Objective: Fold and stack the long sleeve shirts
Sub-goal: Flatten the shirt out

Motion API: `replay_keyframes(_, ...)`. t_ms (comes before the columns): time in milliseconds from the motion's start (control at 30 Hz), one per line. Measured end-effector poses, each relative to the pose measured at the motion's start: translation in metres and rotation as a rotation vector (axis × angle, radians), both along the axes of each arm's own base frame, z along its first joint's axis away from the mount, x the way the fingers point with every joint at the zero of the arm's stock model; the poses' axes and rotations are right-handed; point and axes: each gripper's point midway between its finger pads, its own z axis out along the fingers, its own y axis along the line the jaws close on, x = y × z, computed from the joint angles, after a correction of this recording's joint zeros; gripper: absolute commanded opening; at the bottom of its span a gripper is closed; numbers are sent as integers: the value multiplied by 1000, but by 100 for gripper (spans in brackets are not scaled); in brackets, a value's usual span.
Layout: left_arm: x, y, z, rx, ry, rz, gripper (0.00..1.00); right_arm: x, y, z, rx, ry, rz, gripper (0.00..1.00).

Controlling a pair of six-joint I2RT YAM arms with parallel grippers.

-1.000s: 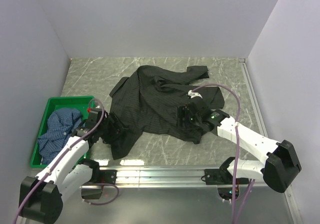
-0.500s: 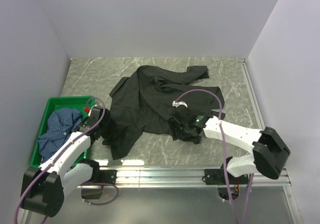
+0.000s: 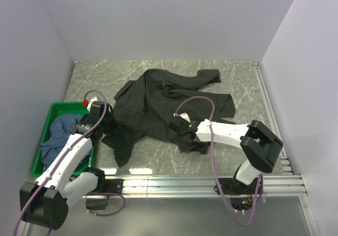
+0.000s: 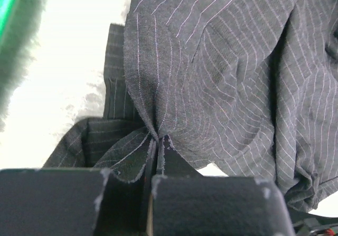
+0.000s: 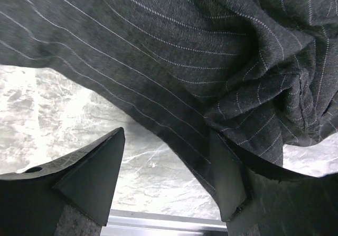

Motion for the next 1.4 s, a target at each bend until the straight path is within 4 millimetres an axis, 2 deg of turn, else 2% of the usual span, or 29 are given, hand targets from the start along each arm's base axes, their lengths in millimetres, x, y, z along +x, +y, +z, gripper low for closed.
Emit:
replay_keyframes(233, 1, 8, 0, 42, 18, -8, 3, -7, 1, -7, -68, 10, 35, 69)
replay_keyframes(400, 3, 14, -2, 61, 36, -5, 3, -14, 11, -6, -114, -7, 93, 65)
replay_keyframes(633, 12, 19, 8, 82, 27, -7, 2, -21, 20, -7, -163, -28, 130, 48)
replay_keyframes(700, 14, 22, 10, 89, 26, -4, 1, -22, 20, -8, -169, -28, 125, 46)
replay_keyframes(900, 26, 31, 26, 107, -4, 12, 1, -22, 12, -10, -208, -30, 102, 23)
replay_keyframes(1000, 32, 32, 36, 109, -25, 13, 0, -23, 8, -10, -228, -30, 94, 4)
replay_keyframes(1033, 34, 33, 38, 109, -28, 13, 1, -22, 6, -10, -236, -33, 91, 0)
replay_keyframes(1100, 37, 32, 44, 109, -39, 13, 0, -22, 4, -8, -245, -40, 86, 0)
replay_keyframes(1167, 40, 31, 54, 107, -48, 7, 0, -18, 1, 0, -254, -65, 86, 0)
replay_keyframes(1233, 46, 30, 69, 103, -71, 3, 1, -12, -1, 19, -255, -104, 81, 0)
replay_keyframes(1333, 63, 28, 110, 96, -155, 3, 0, 9, 1, 71, -207, -206, 50, 0)
replay_keyframes(1400, 77, 26, 150, 81, -240, 4, 0, 28, -2, 121, -138, -299, 1, 0)
